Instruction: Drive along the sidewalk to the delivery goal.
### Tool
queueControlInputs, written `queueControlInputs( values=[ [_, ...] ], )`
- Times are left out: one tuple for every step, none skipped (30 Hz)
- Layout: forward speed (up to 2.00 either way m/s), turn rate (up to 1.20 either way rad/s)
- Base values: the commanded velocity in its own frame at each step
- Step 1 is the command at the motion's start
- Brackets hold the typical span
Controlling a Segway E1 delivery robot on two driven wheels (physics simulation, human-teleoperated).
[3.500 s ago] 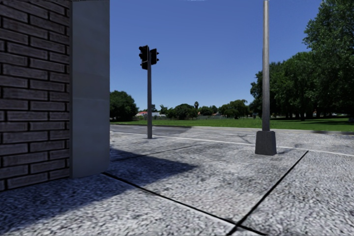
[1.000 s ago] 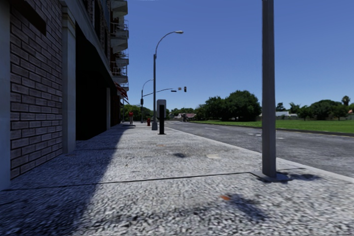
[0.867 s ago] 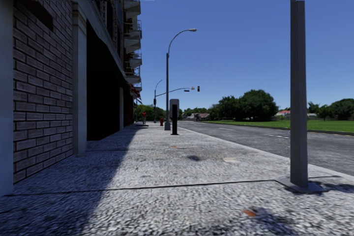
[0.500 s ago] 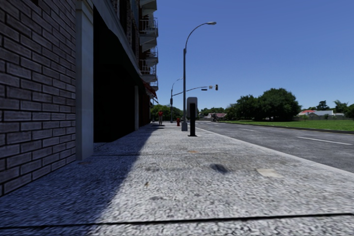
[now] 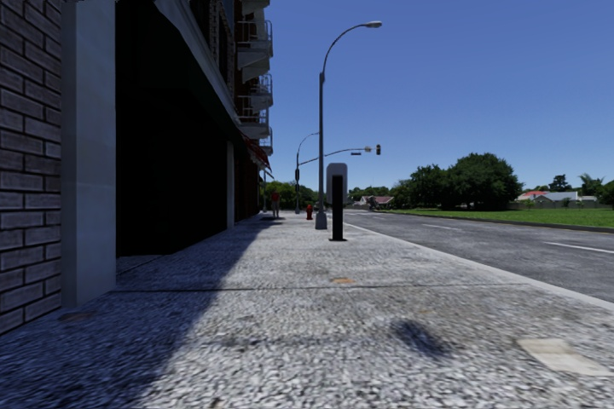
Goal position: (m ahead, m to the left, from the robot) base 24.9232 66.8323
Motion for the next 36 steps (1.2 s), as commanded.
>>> queueControlInputs(
  values=[
    [2.00,0.00],
    [2.00,0.00],
    [2.00,0.00],
    [2.00,0.00],
    [2.00,0.00],
    [2.00,0.00],
    [2.00,0.00],
    [2.00,0.00],
    [2.00,0.00],
    [2.00,0.00],
    [2.00,0.00],
    [2.00,0.00],
    [2.00,0.00],
    [2.00,0.00],
    [2.00,0.00],
    [2.00,0.00],
    [2.00,0.00],
    [2.00,0.00],
    [2.00,0.00],
    [2.00,0.00],
    [2.00,0.00],
    [2.00,0.00],
    [2.00,0.00],
    [2.00,0.00],
    [2.00,0.00],
    [2.00,0.00],
    [2.00,0.00],
    [2.00,0.00],
    [2.00,0.08],
    [2.00,0.08],
    [2.00,0.18],
    [2.00,0.26],
    [2.00,0.26],
    [2.00,0.30],
    [2.00,0.31],
    [2.00,0.31]
  ],
)
